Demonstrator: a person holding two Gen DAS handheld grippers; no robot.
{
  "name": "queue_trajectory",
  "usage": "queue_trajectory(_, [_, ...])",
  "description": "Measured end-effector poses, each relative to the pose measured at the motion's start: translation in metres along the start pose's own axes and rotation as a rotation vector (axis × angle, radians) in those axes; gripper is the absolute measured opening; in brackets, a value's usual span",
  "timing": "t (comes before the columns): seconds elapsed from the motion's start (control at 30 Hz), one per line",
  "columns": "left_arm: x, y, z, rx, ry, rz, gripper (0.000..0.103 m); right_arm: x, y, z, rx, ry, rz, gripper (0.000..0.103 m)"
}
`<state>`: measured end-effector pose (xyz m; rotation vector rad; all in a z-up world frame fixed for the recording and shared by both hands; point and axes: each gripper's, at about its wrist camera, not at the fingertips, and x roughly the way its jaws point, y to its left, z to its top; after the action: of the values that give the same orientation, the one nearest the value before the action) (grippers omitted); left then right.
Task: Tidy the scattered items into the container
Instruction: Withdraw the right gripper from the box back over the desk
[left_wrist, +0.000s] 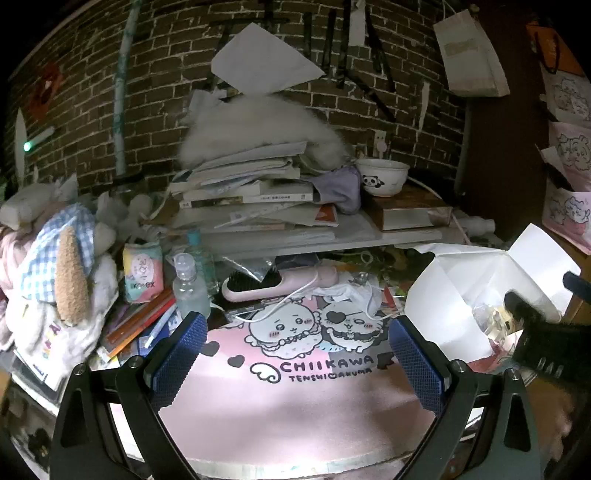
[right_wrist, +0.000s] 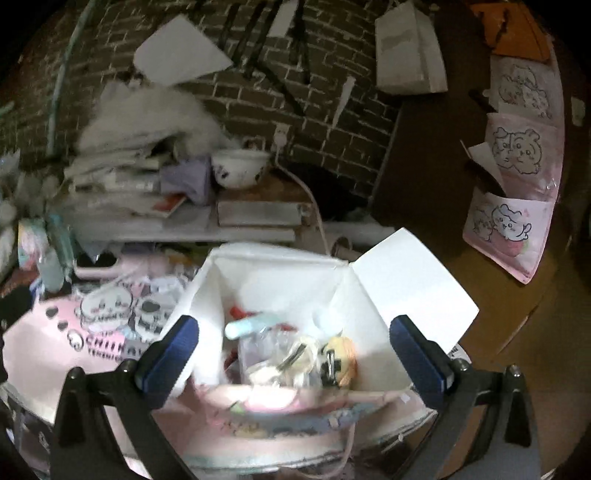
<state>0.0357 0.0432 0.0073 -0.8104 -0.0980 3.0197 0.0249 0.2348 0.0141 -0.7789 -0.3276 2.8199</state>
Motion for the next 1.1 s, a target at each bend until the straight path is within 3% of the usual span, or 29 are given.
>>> queue_trajectory(0.1, [0.0,-0.002,0.001,0.002,0.008,0.019,0.098,-0.001,0.001,-0.006,0.048,0.02,0.167,0.103])
queue_trajectory(0.3, [-0.004,0.0,0.001,0.002,0.011,0.048,0.098,0.009,-0.007,-0.013,0.2,0.1,0.336,0.103])
queue_trajectory(0.47, [-0.005,-0.001,0.002,0.005,0.013,0.051,0.098,0.017,0.0,-0.015,0.167,0.134,0.321,0.103])
queue_trajectory(1.1, [-0.004,-0.003,0.004,0.003,0.01,0.047,0.098,0.019,0.005,-0.015,0.119,0.119,0.293,0.103])
